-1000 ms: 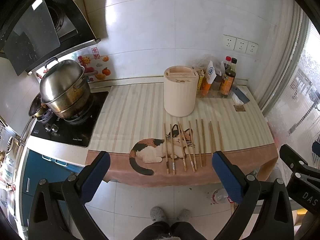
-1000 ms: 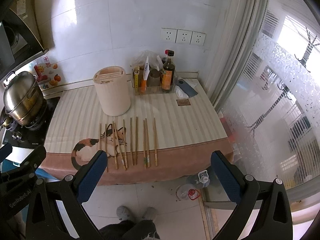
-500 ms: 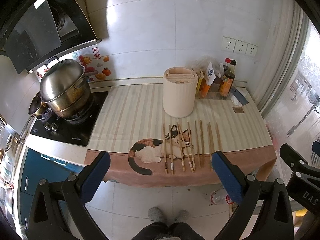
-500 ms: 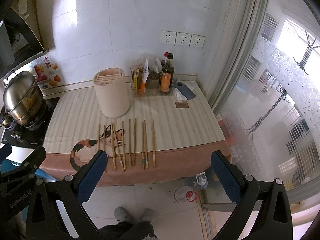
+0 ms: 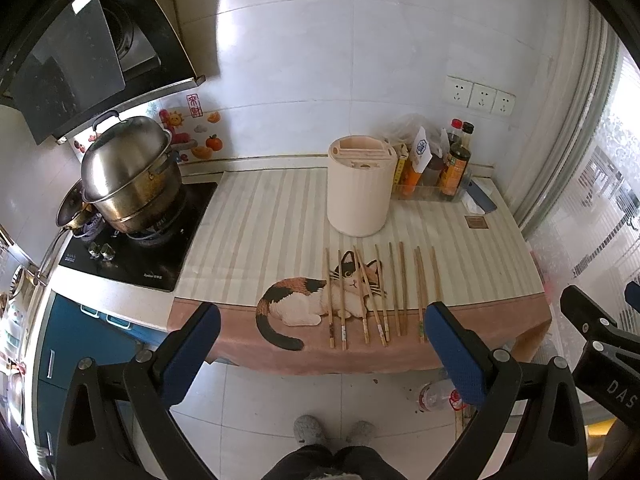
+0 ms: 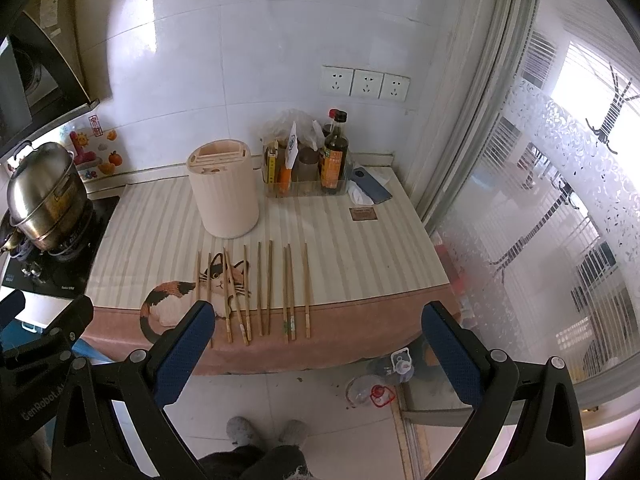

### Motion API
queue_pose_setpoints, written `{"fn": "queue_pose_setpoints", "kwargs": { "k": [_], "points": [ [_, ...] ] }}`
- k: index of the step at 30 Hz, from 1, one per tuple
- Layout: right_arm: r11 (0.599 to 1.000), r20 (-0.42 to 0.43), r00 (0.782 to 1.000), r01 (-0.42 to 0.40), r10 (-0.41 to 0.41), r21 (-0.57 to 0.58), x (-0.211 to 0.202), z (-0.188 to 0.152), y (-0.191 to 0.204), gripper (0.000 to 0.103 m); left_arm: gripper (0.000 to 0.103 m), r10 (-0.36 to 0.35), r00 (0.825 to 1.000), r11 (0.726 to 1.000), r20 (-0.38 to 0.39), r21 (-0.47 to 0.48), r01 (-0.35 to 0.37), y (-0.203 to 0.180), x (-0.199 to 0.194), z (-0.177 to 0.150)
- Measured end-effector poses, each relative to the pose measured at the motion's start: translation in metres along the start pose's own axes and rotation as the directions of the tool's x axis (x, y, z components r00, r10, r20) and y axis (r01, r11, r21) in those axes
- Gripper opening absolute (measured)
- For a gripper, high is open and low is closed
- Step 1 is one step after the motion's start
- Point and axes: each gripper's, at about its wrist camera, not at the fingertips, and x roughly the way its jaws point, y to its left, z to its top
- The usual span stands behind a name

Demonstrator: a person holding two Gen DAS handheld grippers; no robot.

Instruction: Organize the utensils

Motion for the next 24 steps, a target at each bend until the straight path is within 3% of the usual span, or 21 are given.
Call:
{"fn": "queue_pose_setpoints", "kwargs": {
  "k": [24],
  "points": [
    [1.000,0.014,1.000,-0.003,0.003,0.005,-0.0028,0.0044,-0.0028,0.103,0.103,0.001,1.000,1.000,0.022,0.011,-0.001,0.0073,-0.0043,-0.0008]
  ]
}}
